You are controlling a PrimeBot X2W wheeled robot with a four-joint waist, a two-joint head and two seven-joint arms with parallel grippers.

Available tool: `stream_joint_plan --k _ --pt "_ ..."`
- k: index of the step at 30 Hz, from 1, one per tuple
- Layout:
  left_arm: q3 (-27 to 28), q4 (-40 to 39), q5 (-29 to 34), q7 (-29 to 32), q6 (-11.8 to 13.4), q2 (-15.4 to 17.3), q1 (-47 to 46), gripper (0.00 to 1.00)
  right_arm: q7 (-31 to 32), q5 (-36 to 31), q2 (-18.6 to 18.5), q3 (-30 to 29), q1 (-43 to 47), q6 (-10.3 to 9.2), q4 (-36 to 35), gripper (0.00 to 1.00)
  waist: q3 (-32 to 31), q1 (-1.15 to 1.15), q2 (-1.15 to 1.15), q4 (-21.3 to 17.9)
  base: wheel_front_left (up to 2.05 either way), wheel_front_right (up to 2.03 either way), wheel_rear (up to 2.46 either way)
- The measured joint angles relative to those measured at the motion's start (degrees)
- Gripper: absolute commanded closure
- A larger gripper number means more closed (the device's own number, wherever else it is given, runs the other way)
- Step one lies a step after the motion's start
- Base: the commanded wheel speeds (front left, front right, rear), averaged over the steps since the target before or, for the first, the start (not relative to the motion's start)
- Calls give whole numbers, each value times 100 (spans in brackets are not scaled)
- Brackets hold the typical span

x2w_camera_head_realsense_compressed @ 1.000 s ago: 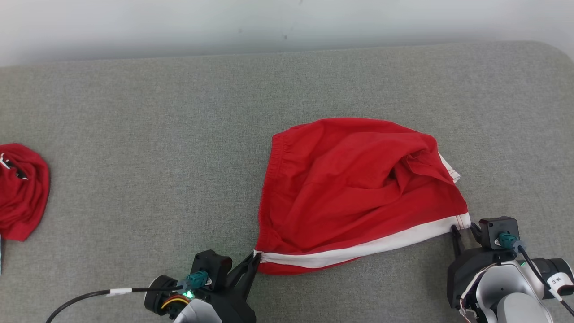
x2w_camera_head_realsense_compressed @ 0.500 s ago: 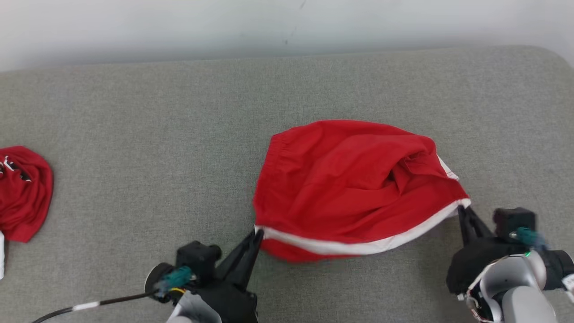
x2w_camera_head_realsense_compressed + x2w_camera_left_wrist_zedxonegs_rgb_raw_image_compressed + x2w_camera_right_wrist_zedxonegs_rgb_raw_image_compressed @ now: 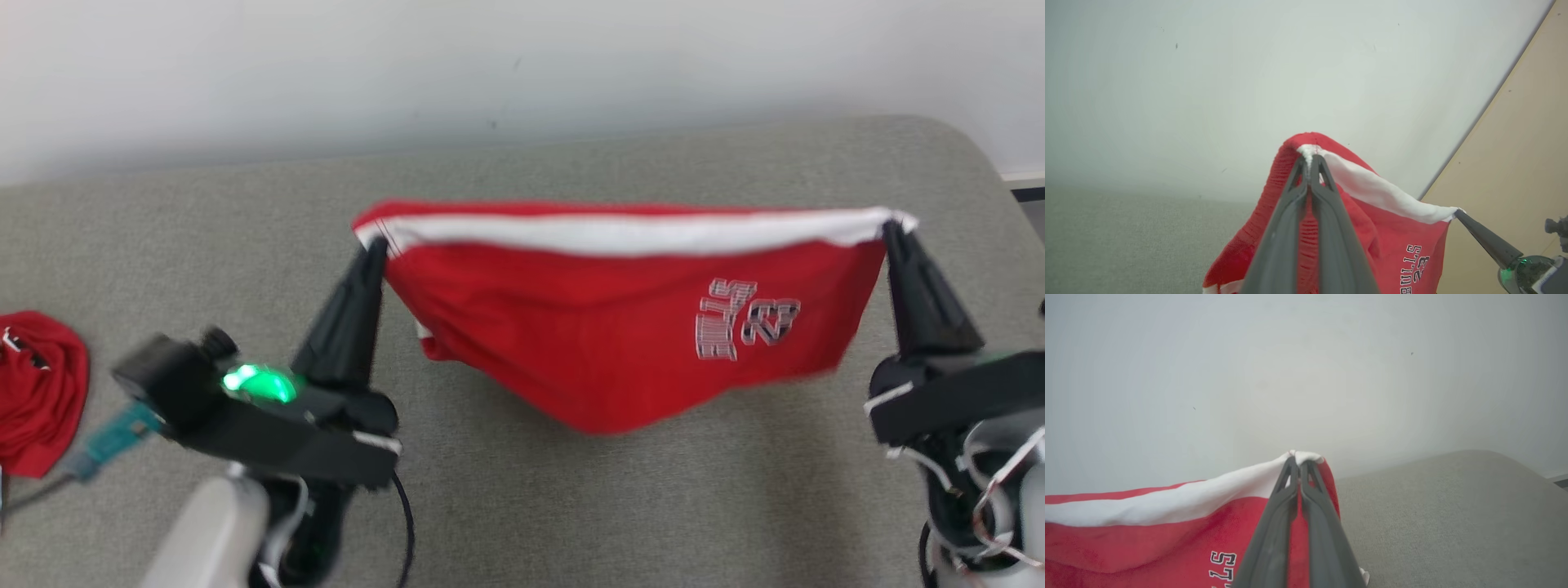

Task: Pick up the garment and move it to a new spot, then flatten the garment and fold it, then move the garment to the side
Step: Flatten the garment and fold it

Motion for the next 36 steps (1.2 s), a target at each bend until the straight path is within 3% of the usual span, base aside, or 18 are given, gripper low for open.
stream_joint_plan --k 4,7,15,19,24,27,31,34,36 --pt "269 -428 -441 396 0 126 -418 100 187 131 -192 51 -463 0 -464 100 -103 0 0 -138 0 0 0" --pt "380 -601 -850 818 14 186 -802 100 278 -158 -560 122 -898 0 -650 100 -181 0 0 -233 0 0 0" --pt "639 -632 -1392 1328 270 104 -1842 100 225 -433 -706 115 -1988 0 -605 100 -263 0 -1 -389 0 0 0" --pt "671 -253 -1517 1471 487 -22 -2251 100 425 -409 -716 567 -2457 0 -21 100 -84 0 -1 -438 0 0 0" --pt "661 286 -1152 1252 620 -91 -2969 100 277 -416 -580 987 -3359 -2 893 100 345 0 -1 -486 0 0 0" --pt "820 827 -844 803 624 -119 -3590 100 -111 -602 -419 1124 -4092 -9 1608 100 721 1 0 -514 0 0 0" --pt "1081 1349 -401 -108 610 -112 -4423 100 -1189 -1216 -227 1002 -5242 -9 2243 100 1255 3 1 -557 0 0 0" --pt "1214 1268 -375 -560 123 -280 -4932 100 -2086 -1828 -282 1039 -5920 -9 2436 100 1620 3 1 -594 0 0 0" --pt "1316 1131 -391 -638 -34 -348 -5043 100 -2508 -2062 -325 1056 -6151 -8 2570 100 1830 3 1 -619 0 0 0"
